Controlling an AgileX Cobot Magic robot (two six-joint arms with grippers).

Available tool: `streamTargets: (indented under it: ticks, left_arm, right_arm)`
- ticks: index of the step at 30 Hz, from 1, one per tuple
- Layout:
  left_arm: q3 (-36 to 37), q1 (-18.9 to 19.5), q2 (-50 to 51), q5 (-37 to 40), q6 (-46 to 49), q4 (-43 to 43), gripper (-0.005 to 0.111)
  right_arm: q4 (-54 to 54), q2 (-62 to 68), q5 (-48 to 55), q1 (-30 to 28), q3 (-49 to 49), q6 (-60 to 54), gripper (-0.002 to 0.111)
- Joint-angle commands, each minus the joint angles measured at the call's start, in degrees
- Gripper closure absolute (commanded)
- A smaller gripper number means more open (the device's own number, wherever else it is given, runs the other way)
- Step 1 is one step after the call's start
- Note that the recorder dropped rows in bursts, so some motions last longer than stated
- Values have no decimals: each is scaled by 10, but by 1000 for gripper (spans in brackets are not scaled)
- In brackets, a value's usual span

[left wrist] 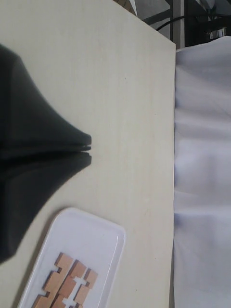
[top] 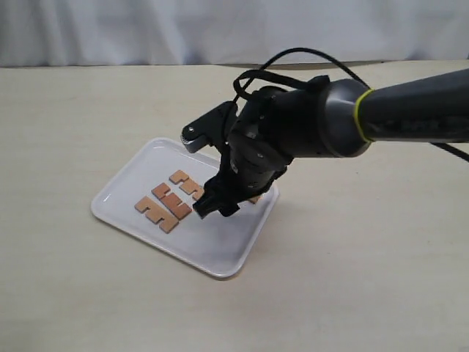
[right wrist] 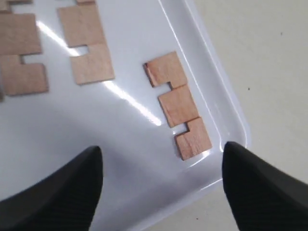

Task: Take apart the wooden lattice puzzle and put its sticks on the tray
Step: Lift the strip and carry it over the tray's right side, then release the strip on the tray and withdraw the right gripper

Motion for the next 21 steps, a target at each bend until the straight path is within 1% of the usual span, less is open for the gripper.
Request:
streamTargets:
  ticks: [1, 2, 4, 5, 6, 7, 8, 9, 11, 12, 13, 16, 20, 21]
  left_arm:
    - [1, -5, -1, -1, -1, -2, 107]
    - [1, -5, -1, -1, -1, -2, 107]
    - [1, -5, -1, -4, -1, -2, 107]
    - [1, -5, -1, -4, -1, 0, 107]
    - [1, -5, -1, -4, -1, 0, 107]
    - [1, -5, -1, -3, -1, 0, 107]
    - [1, -5, -1, -3, -1, 0, 107]
    - [1, -5, -1, -3, -1, 0, 107]
    - [1, -5, -1, -3, -1, 0, 107]
    - [1, -5, -1, -3, -1, 0, 107]
    - [1, -5, -1, -3, -1, 0, 107]
    - [1, -5, -1, -3, -1, 0, 107]
    - [1, -5, -1, -3, -1, 0, 107]
    - [1, -5, -1, -3, -1, 0, 107]
  right_arm:
    - [2, -78, 76, 27, -27, -71, 43]
    - [2, -91, 88, 27, -29, -74, 46]
    - [2, -117, 104, 27, -29, -73, 69]
    - [3, -118, 115, 27, -23, -71, 86]
    - [11, -118, 124, 27, -11, -71, 99]
    - [21, -115, 123, 27, 9, -73, 104]
    - [28, -113, 122, 27, 29, -80, 104]
    - [70, -113, 122, 27, 45, -117, 104]
    - [203, -114, 139, 20, 50, -257, 104]
    - [281, -120, 147, 2, 39, -326, 104]
    - [305, -124, 149, -19, 29, -341, 104]
    - [313, -139, 157, -81, 13, -325, 104]
    - [315, -186, 168, -250, 26, -261, 104]
    - [313, -200, 154, -270, 41, -254, 104]
